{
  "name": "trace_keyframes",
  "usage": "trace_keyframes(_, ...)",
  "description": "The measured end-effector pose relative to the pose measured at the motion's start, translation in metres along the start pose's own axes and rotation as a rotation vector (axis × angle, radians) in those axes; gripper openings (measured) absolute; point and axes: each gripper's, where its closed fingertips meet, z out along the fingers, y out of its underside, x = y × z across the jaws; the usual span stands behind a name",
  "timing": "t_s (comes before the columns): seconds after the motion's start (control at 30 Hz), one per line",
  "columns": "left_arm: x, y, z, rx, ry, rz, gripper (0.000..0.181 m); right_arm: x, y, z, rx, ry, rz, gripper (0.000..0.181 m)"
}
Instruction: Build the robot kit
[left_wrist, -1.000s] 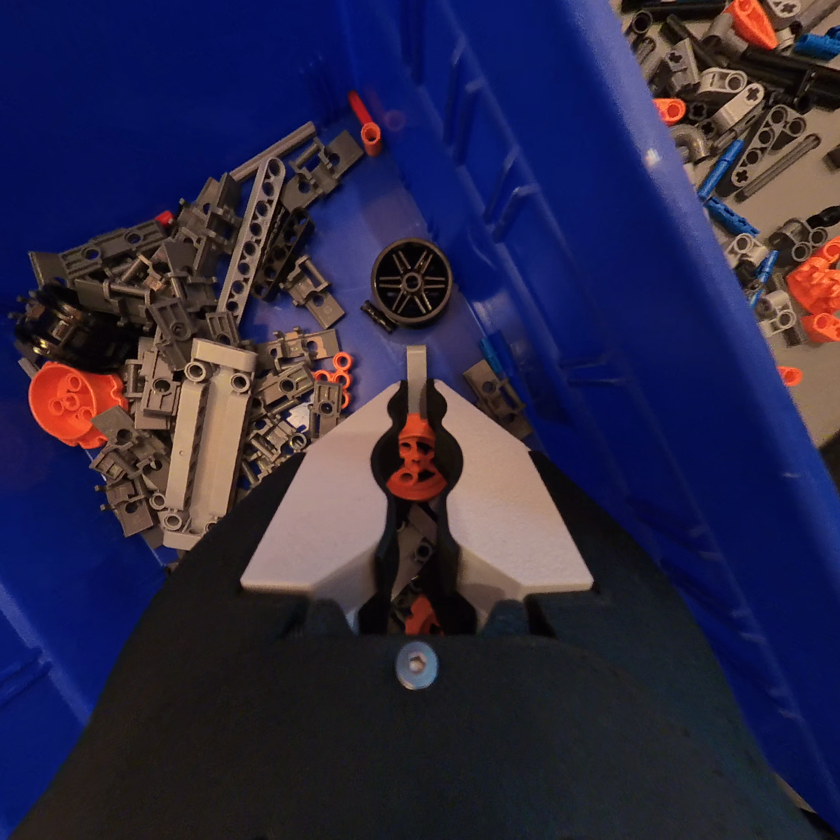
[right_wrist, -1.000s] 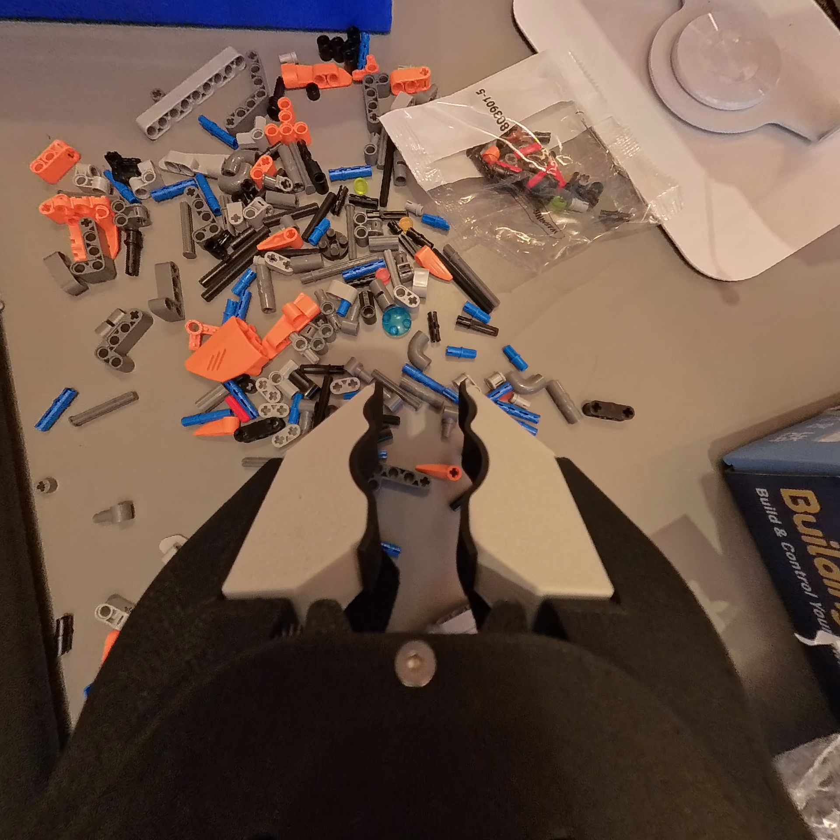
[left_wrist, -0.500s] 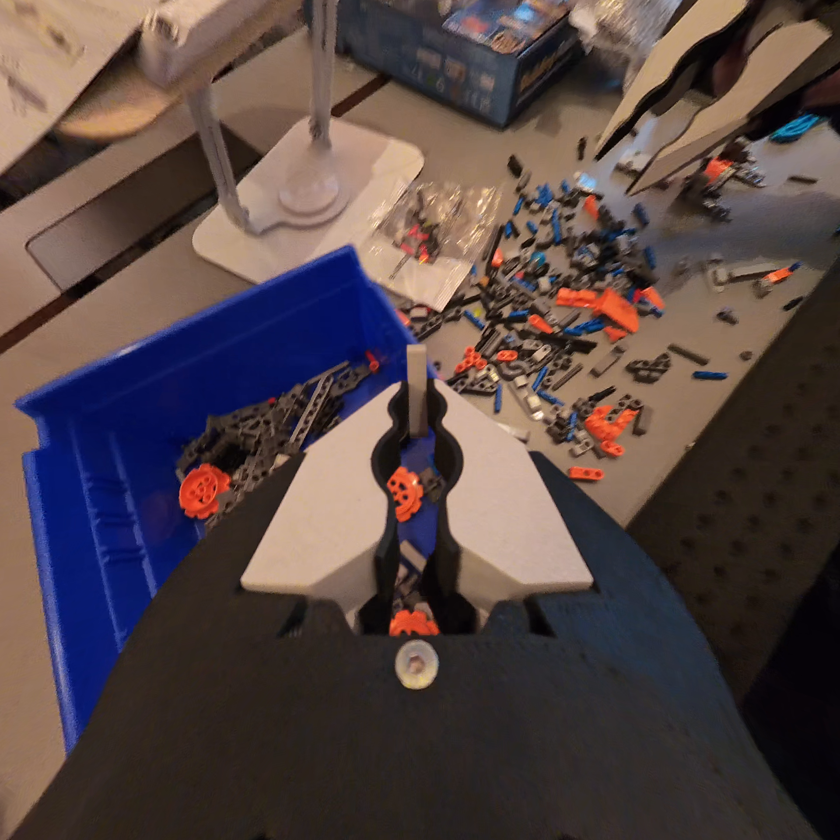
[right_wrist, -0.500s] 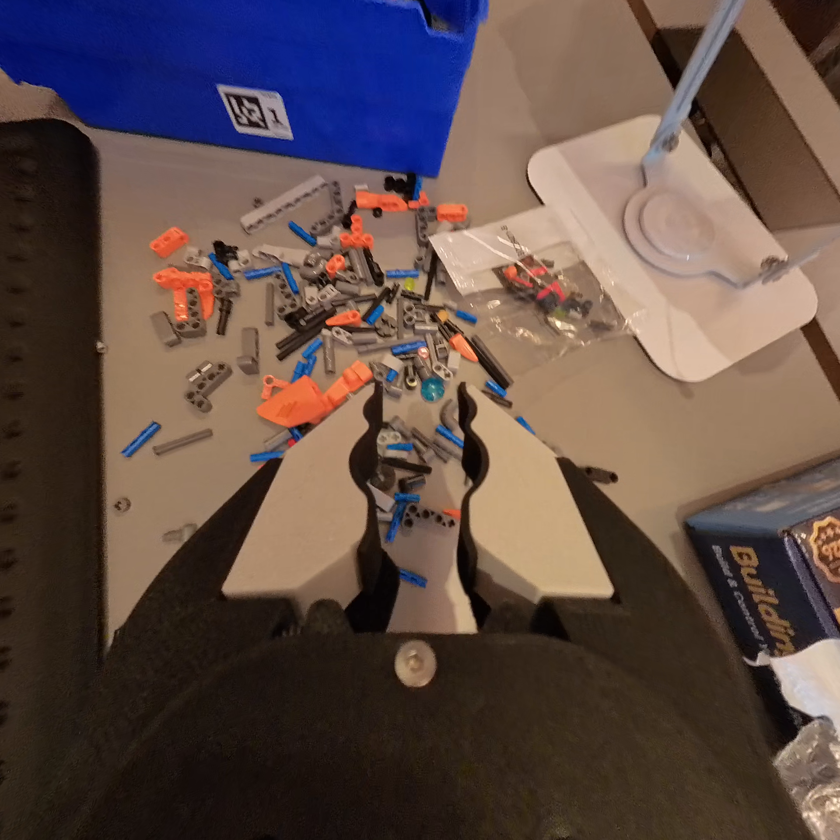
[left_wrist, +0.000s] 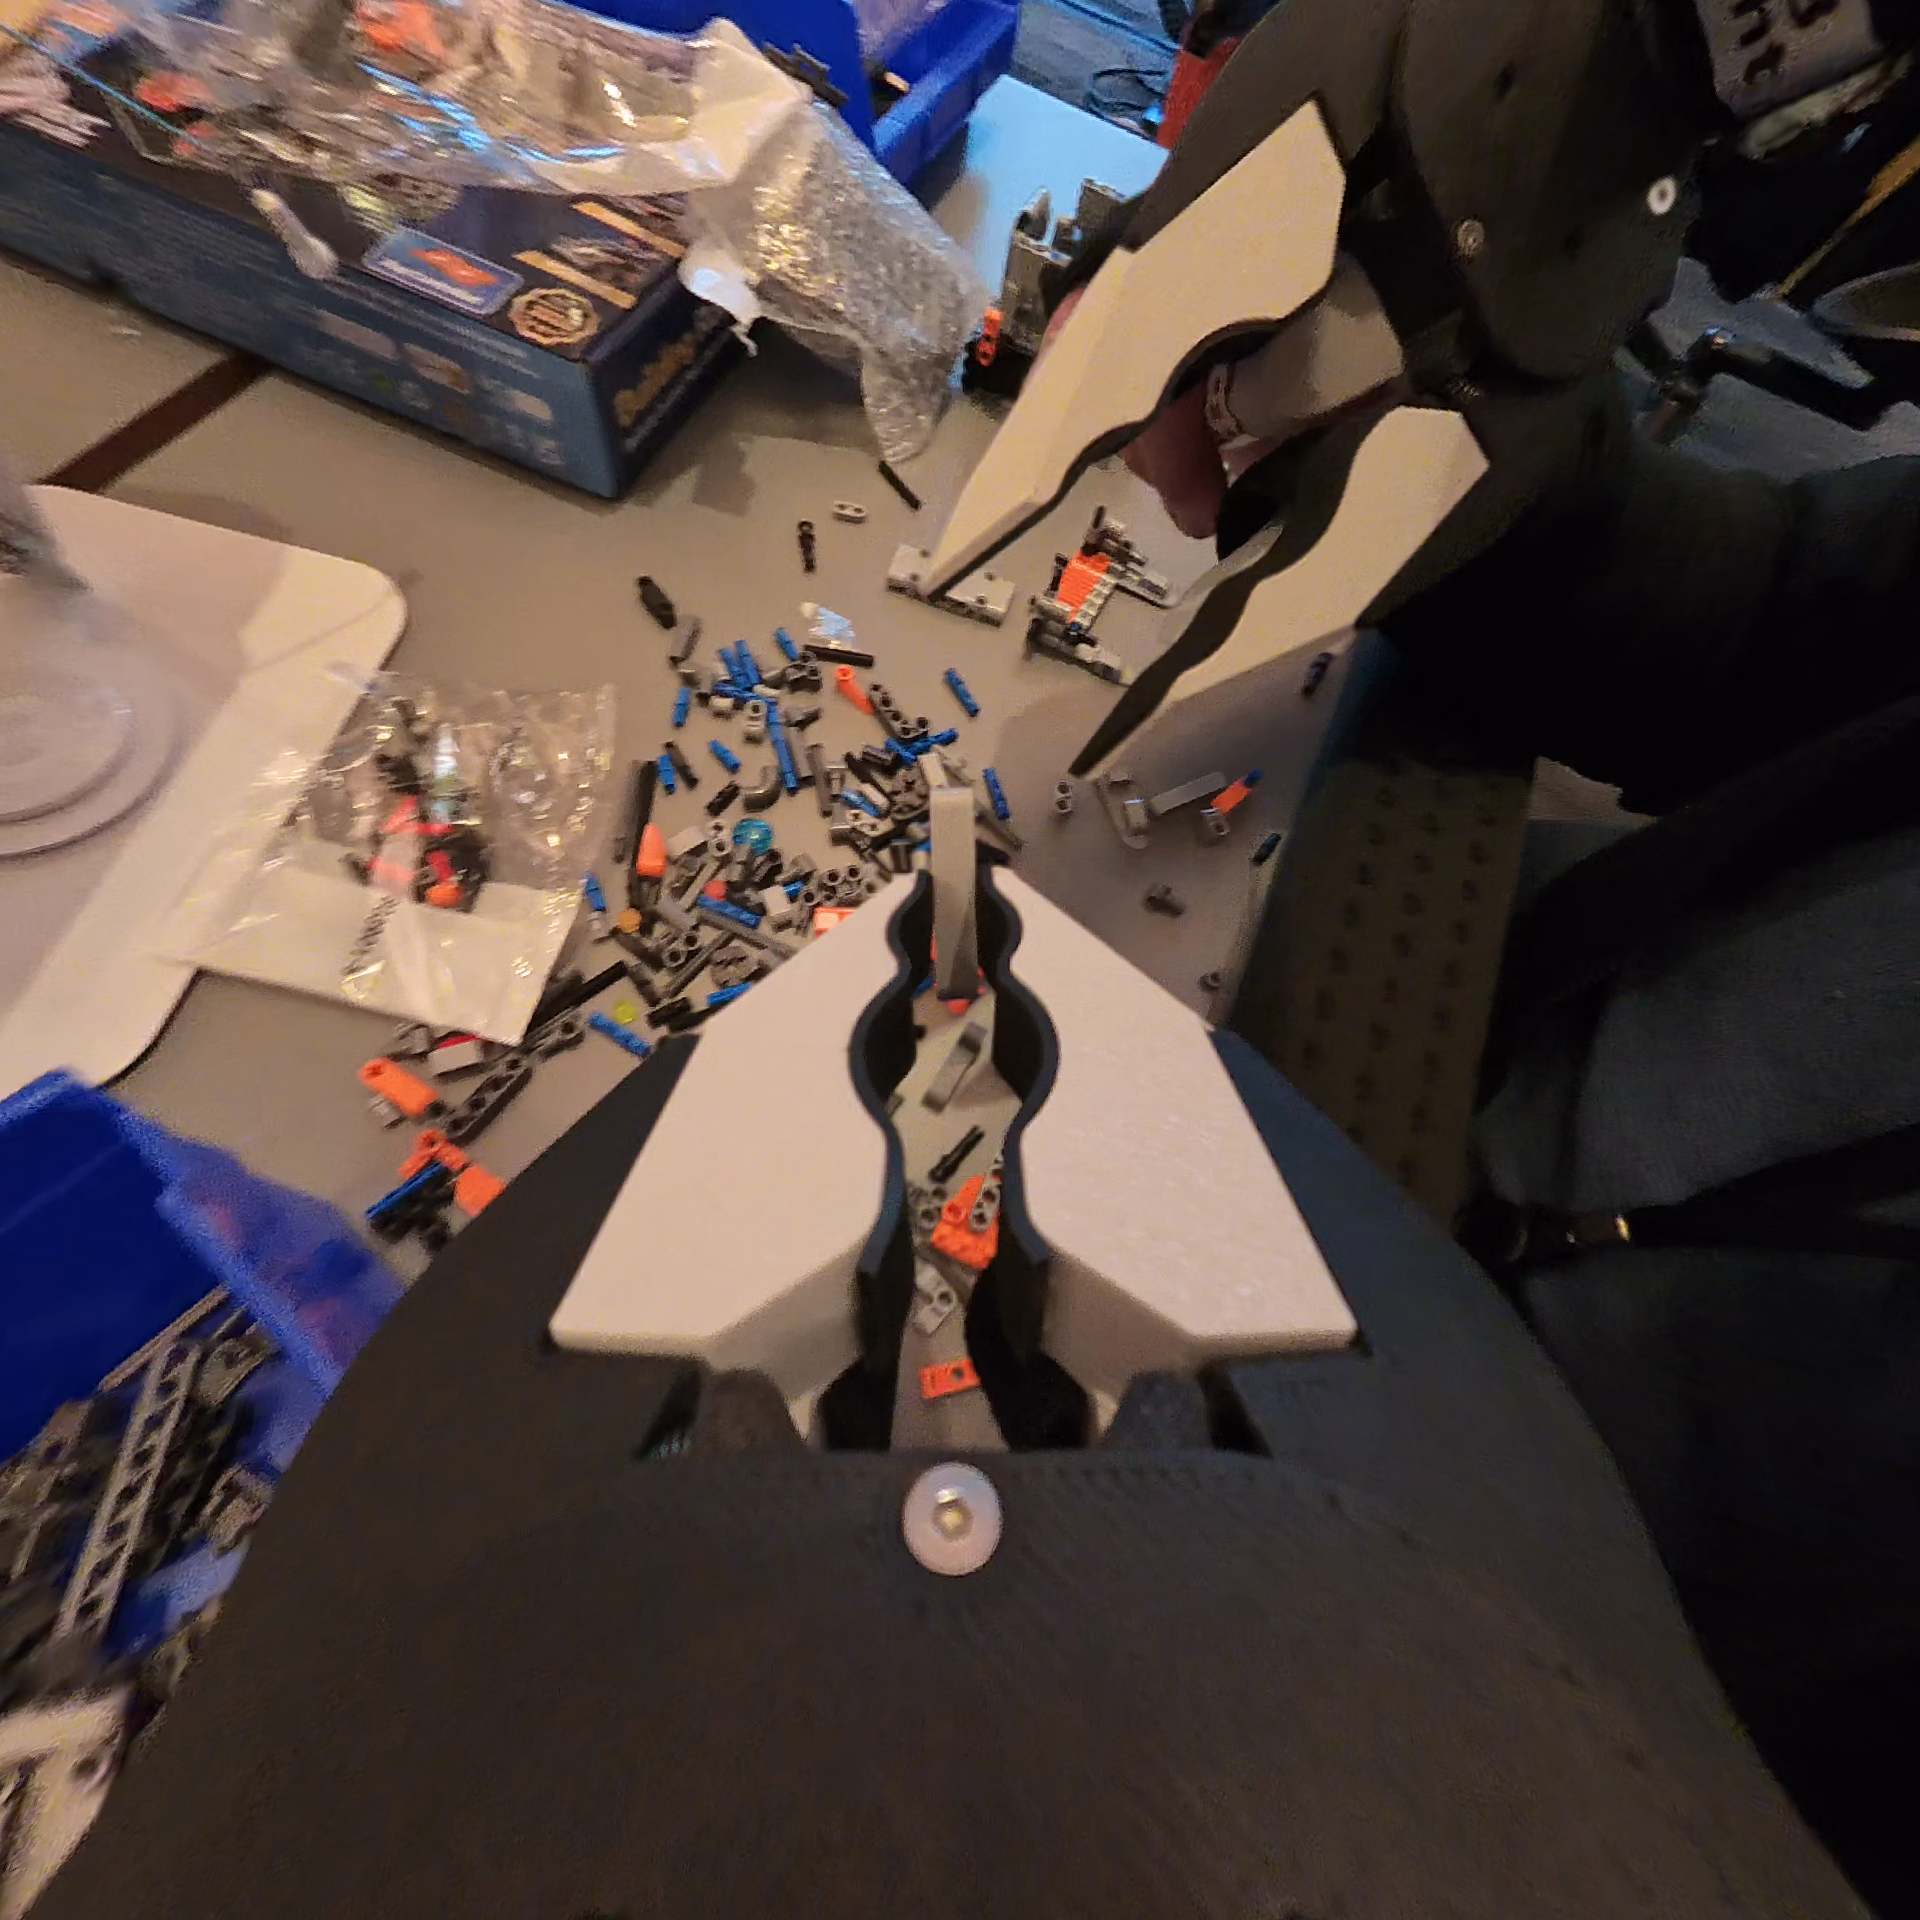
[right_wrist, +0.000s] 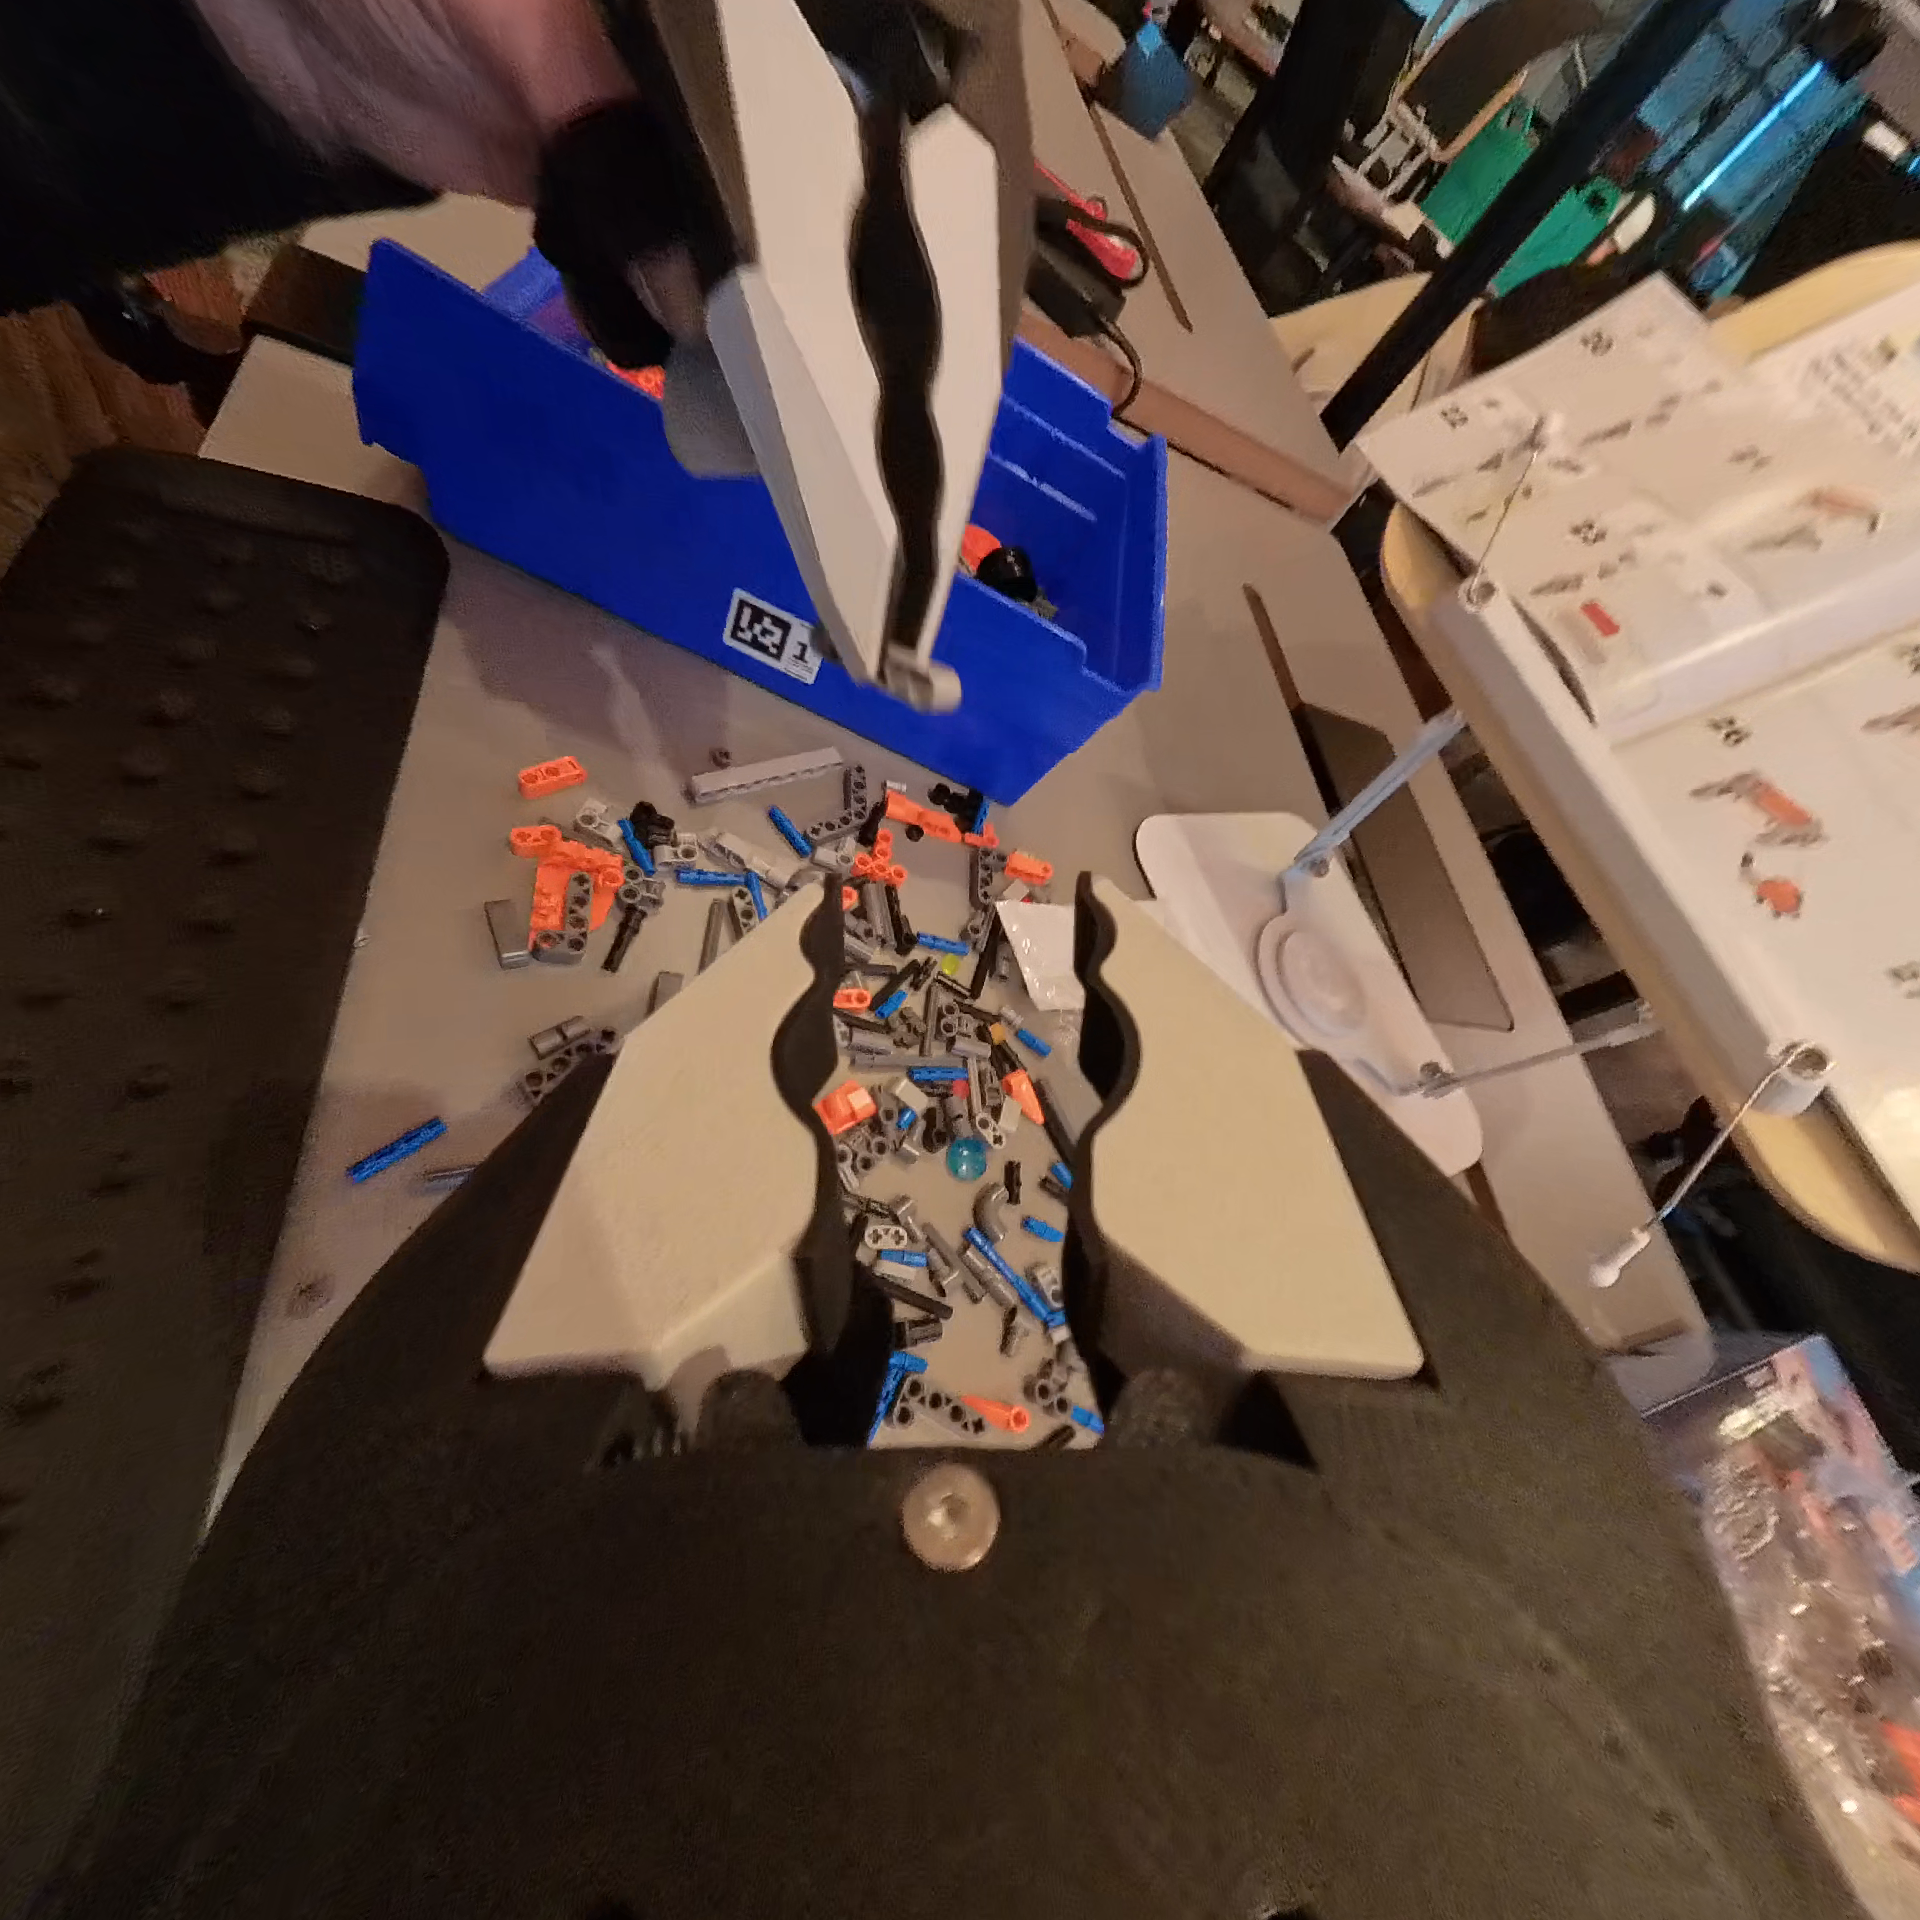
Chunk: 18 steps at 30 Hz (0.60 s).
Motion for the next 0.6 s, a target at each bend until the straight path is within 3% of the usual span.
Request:
trace_keyframes(0.27,0.024,-0.007,0.026,-0.047,0.115,0.012,0.005,-0.019,-0.002,0.005,-0.045,0.000,-0.137,0.040)
trace_keyframes(0.6,0.041,-0.002,0.035,-0.109,0.185,0.036,0.005,-0.032,0.013,0.012,-0.125,-0.020,-0.216,0.010)
